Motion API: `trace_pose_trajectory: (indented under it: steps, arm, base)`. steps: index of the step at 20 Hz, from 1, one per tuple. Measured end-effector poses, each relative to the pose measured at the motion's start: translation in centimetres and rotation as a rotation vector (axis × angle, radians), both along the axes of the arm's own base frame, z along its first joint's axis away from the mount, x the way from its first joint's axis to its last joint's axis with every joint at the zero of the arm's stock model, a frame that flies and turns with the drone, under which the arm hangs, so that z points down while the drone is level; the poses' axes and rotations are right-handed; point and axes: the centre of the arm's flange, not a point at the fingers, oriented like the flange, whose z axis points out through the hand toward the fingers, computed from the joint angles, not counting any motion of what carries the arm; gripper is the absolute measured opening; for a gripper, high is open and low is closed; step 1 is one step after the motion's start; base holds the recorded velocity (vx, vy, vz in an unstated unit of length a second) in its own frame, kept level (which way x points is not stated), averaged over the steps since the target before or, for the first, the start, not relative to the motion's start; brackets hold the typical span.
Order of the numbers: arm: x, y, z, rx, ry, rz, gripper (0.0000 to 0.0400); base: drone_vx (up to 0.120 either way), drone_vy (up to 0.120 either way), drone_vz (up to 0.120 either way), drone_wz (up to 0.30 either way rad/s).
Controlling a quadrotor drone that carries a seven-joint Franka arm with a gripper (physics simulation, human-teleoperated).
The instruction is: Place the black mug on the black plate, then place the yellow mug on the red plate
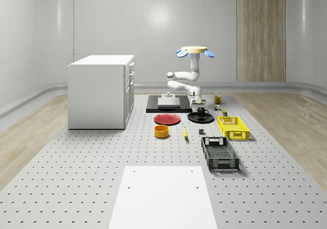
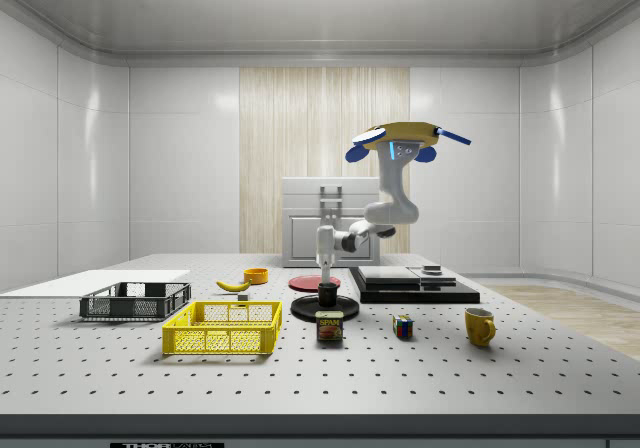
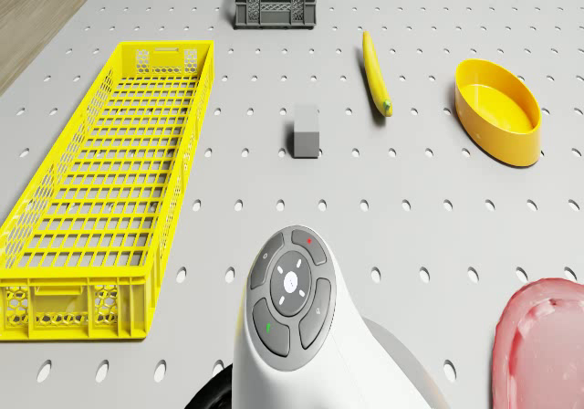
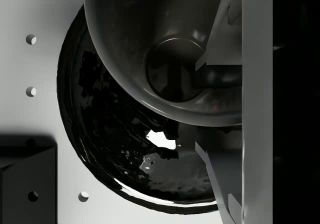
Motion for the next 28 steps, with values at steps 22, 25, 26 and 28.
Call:
trace_pose_trajectory:
  steps: [22, 25, 26, 28]
  arm:
    - [0.0, 0.0, -3.1, 0.000, 0.000, 0.000, 0.0398]
    - [0.0, 0.0, -3.2, 0.000, 0.000, 0.000, 0.0399]
    - [0.0, 0.0, -3.2, 0.000, 0.000, 0.000, 0.0399]
    - [0.0, 0.0, -3.3, 0.000, 0.000, 0.000, 0.0400]
  base:
    - [0.000, 0.000, 0.058, 0.000]
    - [0.000, 0.000, 0.120, 0.000]
    - [0.000, 0.000, 0.120, 0.000]
    - [0.000, 0.040, 0.040, 0.000]
